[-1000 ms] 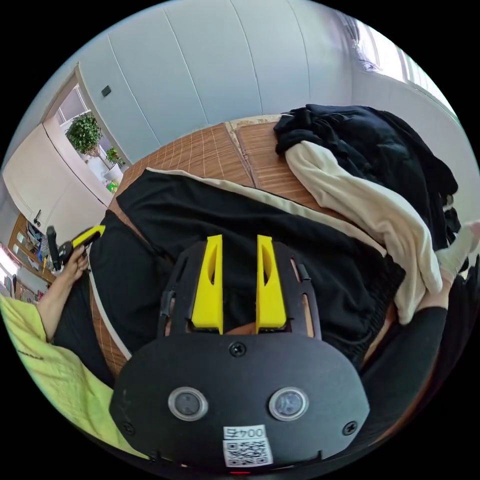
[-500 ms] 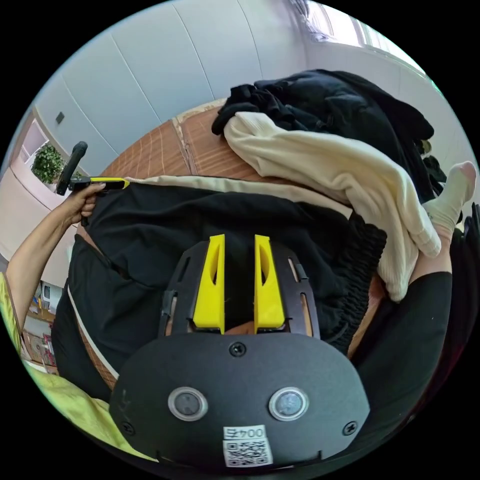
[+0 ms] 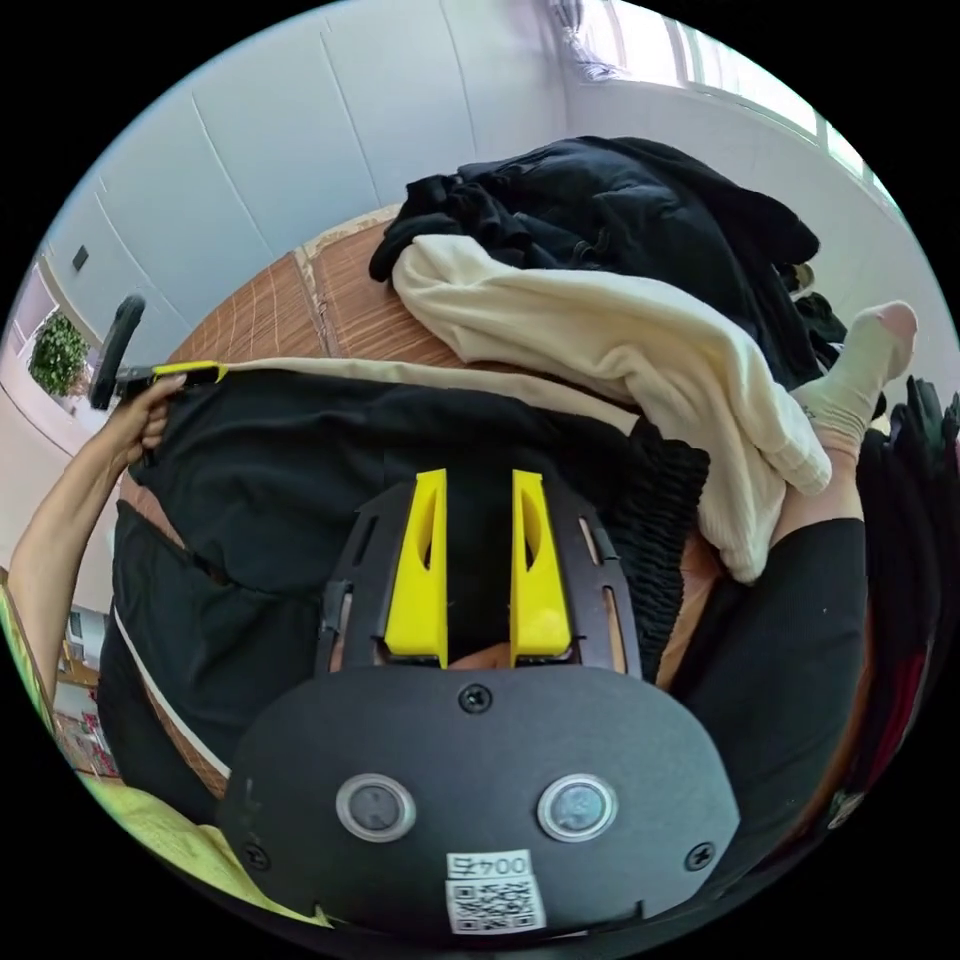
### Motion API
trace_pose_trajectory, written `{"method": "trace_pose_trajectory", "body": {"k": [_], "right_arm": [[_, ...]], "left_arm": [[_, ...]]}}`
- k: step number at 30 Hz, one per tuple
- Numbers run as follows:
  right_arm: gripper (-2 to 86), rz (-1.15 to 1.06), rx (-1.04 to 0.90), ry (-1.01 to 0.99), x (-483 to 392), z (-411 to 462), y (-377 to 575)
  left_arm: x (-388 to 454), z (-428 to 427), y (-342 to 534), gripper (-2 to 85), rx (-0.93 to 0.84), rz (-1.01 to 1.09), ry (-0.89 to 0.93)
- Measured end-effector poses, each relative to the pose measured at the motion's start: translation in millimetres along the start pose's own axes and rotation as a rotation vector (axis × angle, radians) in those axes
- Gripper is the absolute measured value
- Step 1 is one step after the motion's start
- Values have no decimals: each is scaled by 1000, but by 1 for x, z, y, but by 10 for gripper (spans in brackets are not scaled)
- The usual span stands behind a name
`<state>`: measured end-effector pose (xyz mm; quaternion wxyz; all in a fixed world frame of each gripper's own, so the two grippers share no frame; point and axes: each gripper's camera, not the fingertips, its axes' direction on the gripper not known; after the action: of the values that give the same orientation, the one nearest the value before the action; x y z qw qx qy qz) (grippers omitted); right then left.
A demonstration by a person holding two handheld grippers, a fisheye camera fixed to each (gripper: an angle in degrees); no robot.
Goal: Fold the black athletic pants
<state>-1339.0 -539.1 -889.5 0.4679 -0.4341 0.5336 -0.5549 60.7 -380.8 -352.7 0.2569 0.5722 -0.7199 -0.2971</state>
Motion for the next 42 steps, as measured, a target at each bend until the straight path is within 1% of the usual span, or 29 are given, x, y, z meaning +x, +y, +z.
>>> {"method": "trace_pose_trajectory", "body": {"k": [2, 4, 6, 7, 9, 10, 11, 12, 13, 14, 15, 18, 21, 23, 25, 28, 30, 32, 36, 40, 42], "right_arm": [[102, 35, -64, -5, 9, 12, -3], [103, 30, -44, -1, 11, 12, -3], [104, 10, -46, 10, 9, 7, -5], [98, -13, -18, 16, 7, 0, -5], [74, -76, 23, -3, 0, -11, -5], [59, -151, 39, -74, -7, -18, -5], [48, -238, 33, -183, -17, -21, -3], [45, -278, 20, -241, -22, -21, -2], [41, -346, -21, -345, -33, -17, 1], [41, -392, -64, -390, -44, -10, 5], [41, -412, -80, -389, -50, -7, 7], [40, -508, -117, -333, -71, 2, 14], [43, -554, -178, -298, -78, 14, 14], [40, -574, -280, -278, -79, 32, 13], [33, -569, -290, -295, -74, 35, 10], [26, -590, -343, -308, -68, 38, 3], [24, -602, -342, -306, -67, 39, 3], [26, -625, -330, -291, -69, 40, 3], [40, -614, -331, -321, -66, 42, -2], [61, -590, -244, -360, -60, 30, -9], [61, -577, -198, -399, -56, 21, -10]], "left_arm": [[-2, 23, 10, 6, -95, -5, -10], [-14, 2, 22, 7, -4, -78, 34], [-16, -24, 36, 7, 88, -71, 4], [-17, -33, 47, 7, 99, -49, -61], [-28, -33, 69, 7, 58, -44, -117], [-34, -31, 78, 8, 44, -53, -122], [-48, -26, 96, 7, 20, -83, -138], [-66, -20, 114, 7, -5, -132, -154], [-86, -14, 130, 7, -22, -199, -165], [-97, -11, 138, 7, -28, -240, -166], [-116, -6, 149, 7, -39, -318, -157], [-146, 7, 158, 6, -65, -424, -168], [-148, 30, 144, 6, -141, -378, -223], [-146, 48, 137, 6, -191, -344, -250], [-145, 72, 132, 6, -262, -305, -282], [-145, 82, 128, 5, -245, -264, -361], [-149, 83, 124, 5, -249, -251, -359], [-154, 76, 120, 5, -234, -254, -336], [-142, 26, 130, 5, -76, -257, -310], [-91, -24, 170, 5, 4, -166, -265], [-42, -54, 216, 5, 27, -110, -216]]}}
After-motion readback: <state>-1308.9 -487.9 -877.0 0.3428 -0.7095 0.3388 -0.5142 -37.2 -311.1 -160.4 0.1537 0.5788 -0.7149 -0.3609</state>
